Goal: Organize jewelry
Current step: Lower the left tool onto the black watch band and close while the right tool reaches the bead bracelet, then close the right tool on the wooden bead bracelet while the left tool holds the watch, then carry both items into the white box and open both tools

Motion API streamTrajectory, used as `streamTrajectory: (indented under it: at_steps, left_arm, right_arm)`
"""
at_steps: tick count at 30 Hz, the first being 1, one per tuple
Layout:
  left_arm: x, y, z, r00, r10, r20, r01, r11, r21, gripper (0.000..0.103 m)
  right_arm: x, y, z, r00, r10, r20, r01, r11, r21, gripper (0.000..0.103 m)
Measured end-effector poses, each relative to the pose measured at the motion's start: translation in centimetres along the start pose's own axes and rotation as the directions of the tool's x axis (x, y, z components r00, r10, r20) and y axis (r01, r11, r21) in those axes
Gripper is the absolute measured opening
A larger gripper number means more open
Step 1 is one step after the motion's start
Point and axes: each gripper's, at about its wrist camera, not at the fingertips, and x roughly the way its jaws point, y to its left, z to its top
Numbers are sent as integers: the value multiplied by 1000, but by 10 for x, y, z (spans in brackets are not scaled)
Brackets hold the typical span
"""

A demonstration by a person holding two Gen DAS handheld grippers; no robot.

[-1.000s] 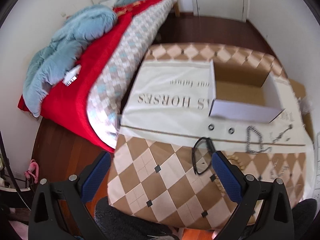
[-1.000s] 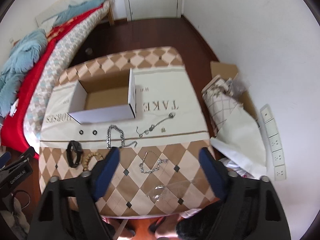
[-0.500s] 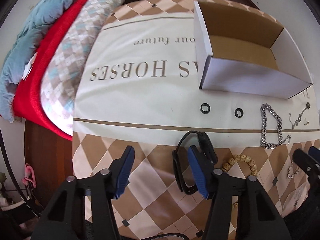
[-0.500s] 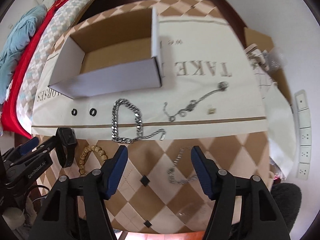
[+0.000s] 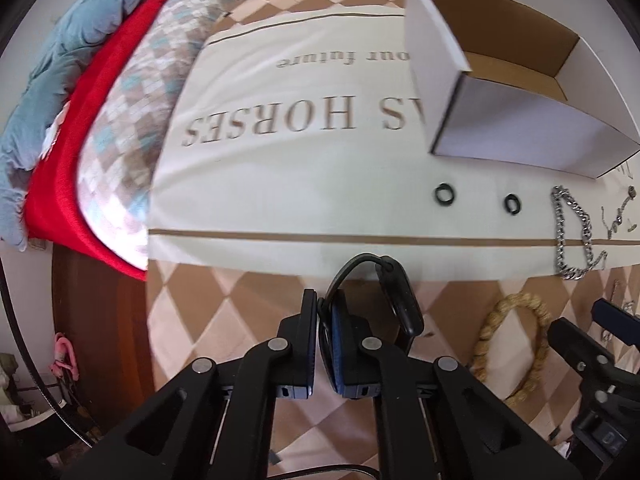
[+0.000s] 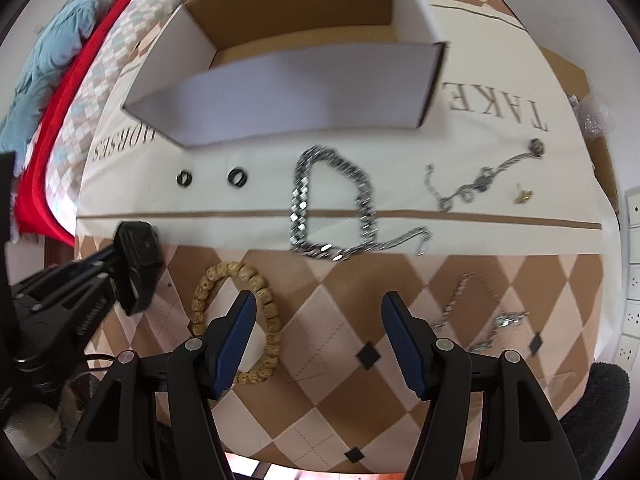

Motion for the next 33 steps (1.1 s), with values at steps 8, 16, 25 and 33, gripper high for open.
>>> streamTrajectory:
  at_steps: [8, 16, 25, 33]
  left_arm:
    - [-2, 13, -13, 1000, 24, 0, -24, 999, -25, 4]
    - [-5, 10, -22, 1000, 15, -1, -15, 999, -38, 4]
    - [-26, 5, -23, 999, -9, 40, 10, 999, -46, 4]
    - [-71, -5, -1, 989, -55, 138, 62, 997, -48, 4]
  right_arm:
    - [13, 42, -10, 990, -129, 62, 136, 984, -117, 38]
    - [14, 50, -9, 984, -145, 101, 155, 982, -107, 10]
    - [-32, 15, -7, 983, -66, 170, 77, 996, -55, 9]
    - [-98, 1, 7, 956, -19, 292, 31, 999, -40, 9]
